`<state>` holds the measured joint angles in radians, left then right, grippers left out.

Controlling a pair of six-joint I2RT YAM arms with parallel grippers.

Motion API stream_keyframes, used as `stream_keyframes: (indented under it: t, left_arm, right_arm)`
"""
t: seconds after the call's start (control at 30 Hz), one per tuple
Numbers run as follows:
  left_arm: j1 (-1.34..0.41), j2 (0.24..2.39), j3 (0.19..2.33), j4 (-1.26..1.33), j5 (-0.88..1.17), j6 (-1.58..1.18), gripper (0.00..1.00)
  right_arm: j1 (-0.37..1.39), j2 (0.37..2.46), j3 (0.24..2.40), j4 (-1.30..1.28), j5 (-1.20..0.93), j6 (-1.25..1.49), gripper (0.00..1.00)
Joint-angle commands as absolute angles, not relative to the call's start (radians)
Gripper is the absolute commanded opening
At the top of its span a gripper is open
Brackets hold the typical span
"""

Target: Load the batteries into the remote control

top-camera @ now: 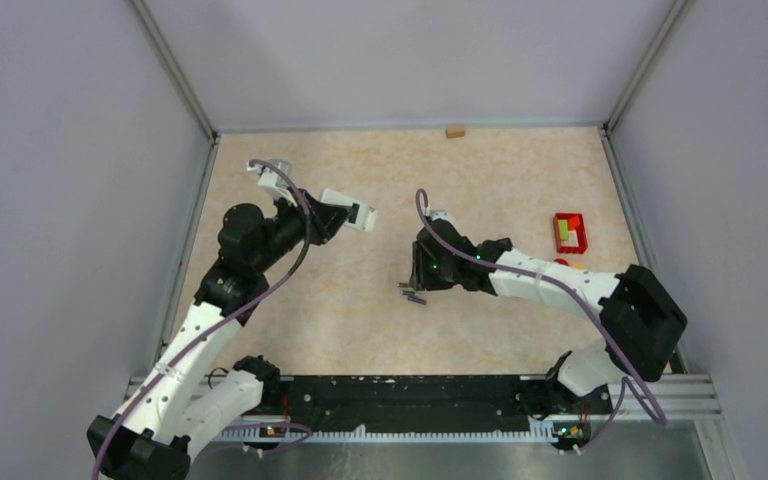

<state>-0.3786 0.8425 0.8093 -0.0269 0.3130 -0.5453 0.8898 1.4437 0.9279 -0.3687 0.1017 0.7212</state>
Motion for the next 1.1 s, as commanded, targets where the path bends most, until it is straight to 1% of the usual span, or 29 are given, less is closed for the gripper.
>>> stream_keyframes:
  t: [0.0,0.17,0.3,0.47,0.67,0.83,1.07]
  left_arm:
    - [-0.380,0.846,0.804,0.019,0.290,-0.554,0.00]
    - [-0.379,0.851,0.792,0.029,0.237,-0.558,0.00]
    - [-0.380,0.839,0.781,0.015,0.100,-0.544,0.00]
    - [-0.380,0.800,0.754,0.023,-0.049,-0.549,0.00]
    - [-0.380,0.759,0.734,0.021,-0.175,-0.556,0.00]
    - [-0.379,0.755,0.738,0.009,-0.194,-0.544,0.00]
    - [-0.379,0.754,0.738,0.005,-0.203,-0.537,0.00]
  right_arm:
    - [0.896,1.515,1.042,-0.404,0.149,0.601,0.36]
    - [0.900,1.537,1.040,-0.406,0.019,0.429,0.35]
    - [0.899,1.559,1.037,-0.426,-0.026,0.331,0.35]
    - [0.904,1.619,1.054,-0.440,-0.059,0.276,0.35]
    - [0.950,1.699,1.137,-0.509,0.032,0.224,0.36]
    - [0.954,1.734,1.166,-0.537,0.108,0.223,0.35]
    - [0.957,1.764,1.174,-0.559,0.099,0.217,0.35]
